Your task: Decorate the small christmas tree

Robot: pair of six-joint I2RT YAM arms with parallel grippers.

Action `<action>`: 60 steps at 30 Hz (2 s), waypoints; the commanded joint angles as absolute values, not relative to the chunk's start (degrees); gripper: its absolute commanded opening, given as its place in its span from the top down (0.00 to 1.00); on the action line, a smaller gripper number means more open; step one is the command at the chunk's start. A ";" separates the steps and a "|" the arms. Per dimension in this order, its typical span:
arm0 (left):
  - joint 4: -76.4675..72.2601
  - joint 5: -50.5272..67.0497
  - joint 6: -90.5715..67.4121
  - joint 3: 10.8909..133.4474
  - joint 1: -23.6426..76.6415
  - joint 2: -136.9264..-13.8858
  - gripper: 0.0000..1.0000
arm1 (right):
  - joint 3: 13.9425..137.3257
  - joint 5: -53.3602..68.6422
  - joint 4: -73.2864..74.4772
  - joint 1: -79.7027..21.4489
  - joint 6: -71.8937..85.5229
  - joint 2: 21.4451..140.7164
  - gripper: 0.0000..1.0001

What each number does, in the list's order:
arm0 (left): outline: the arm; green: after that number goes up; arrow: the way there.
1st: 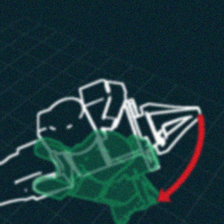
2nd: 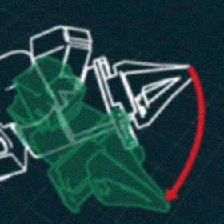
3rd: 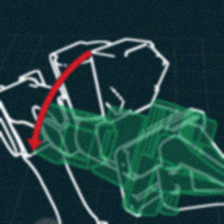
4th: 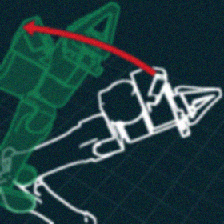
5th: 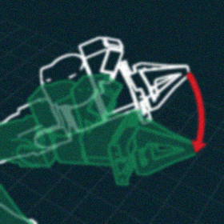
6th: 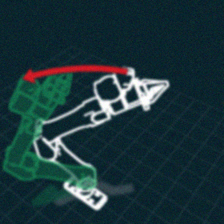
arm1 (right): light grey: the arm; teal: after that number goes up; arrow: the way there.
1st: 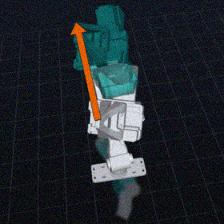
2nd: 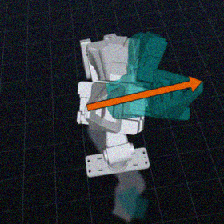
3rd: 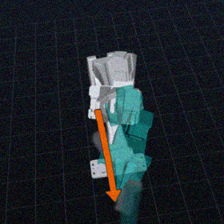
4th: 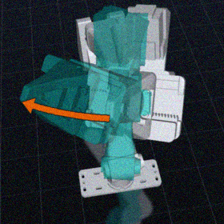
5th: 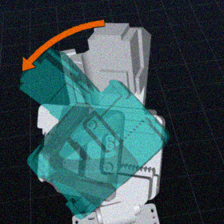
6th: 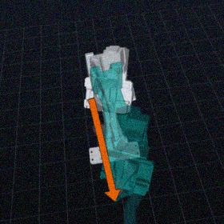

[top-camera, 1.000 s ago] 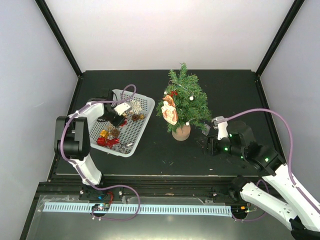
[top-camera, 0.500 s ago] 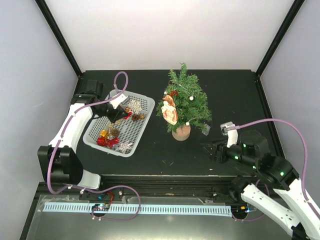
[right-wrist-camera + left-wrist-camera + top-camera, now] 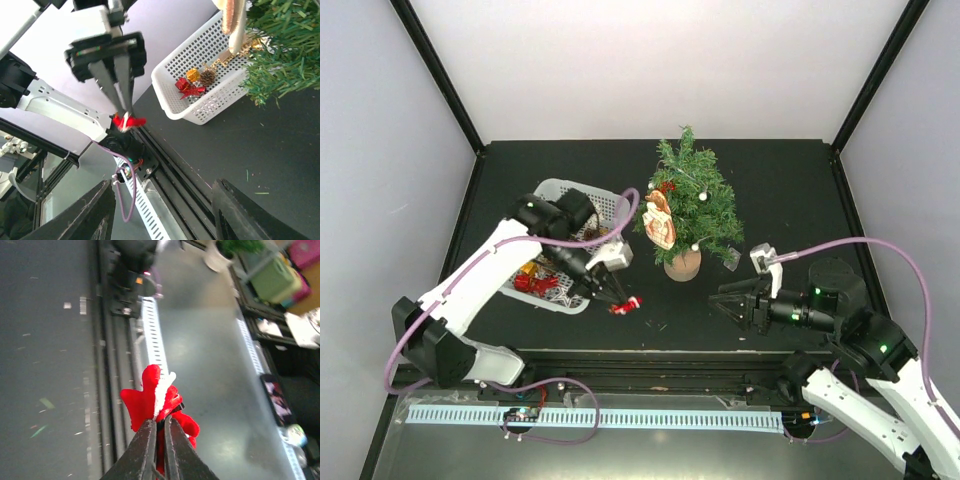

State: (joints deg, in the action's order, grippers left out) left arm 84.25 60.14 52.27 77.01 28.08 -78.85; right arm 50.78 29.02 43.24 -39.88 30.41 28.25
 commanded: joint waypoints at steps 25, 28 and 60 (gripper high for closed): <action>85.63 57.81 47.88 80.43 41.16 -76.47 0.95 | 47.60 10.92 18.96 -69.13 42.75 45.78 0.49; 85.10 57.43 47.55 79.87 41.13 -76.07 0.95 | 46.92 12.46 16.90 -69.15 43.55 45.79 0.49; 84.18 56.87 46.98 79.11 41.22 -75.06 0.95 | 45.75 15.29 11.00 -71.44 45.78 51.70 0.78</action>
State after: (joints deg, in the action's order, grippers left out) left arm 85.30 55.70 47.03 78.81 40.91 -76.07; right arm 44.86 14.46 12.84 -71.00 45.63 51.53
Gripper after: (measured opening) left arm 0.052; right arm 0.265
